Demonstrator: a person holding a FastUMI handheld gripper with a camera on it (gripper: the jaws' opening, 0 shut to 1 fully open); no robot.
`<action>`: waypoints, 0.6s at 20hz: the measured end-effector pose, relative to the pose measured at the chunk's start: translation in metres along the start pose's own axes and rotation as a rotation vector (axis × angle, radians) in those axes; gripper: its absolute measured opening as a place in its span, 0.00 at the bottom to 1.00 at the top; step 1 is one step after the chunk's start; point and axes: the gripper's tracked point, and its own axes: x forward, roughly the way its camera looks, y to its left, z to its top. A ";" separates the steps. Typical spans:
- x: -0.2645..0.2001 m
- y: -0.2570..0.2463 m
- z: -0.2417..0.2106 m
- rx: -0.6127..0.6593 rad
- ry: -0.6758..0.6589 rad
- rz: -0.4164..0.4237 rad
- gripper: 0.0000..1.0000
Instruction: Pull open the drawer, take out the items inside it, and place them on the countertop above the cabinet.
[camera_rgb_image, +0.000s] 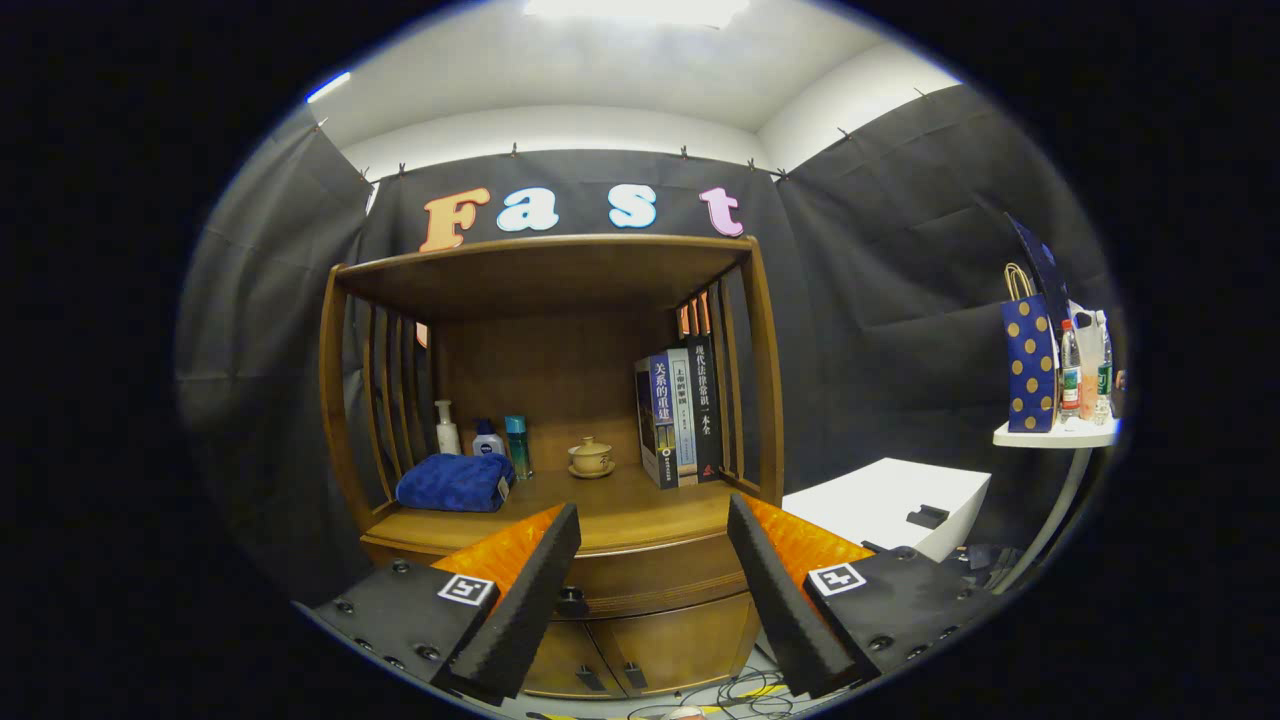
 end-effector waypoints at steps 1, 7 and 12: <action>0.006 0.003 0.001 0.006 -0.001 -0.010 0.98; 0.055 0.032 -0.011 0.001 -0.015 0.009 0.98; 0.097 0.059 -0.072 0.019 0.025 0.099 0.98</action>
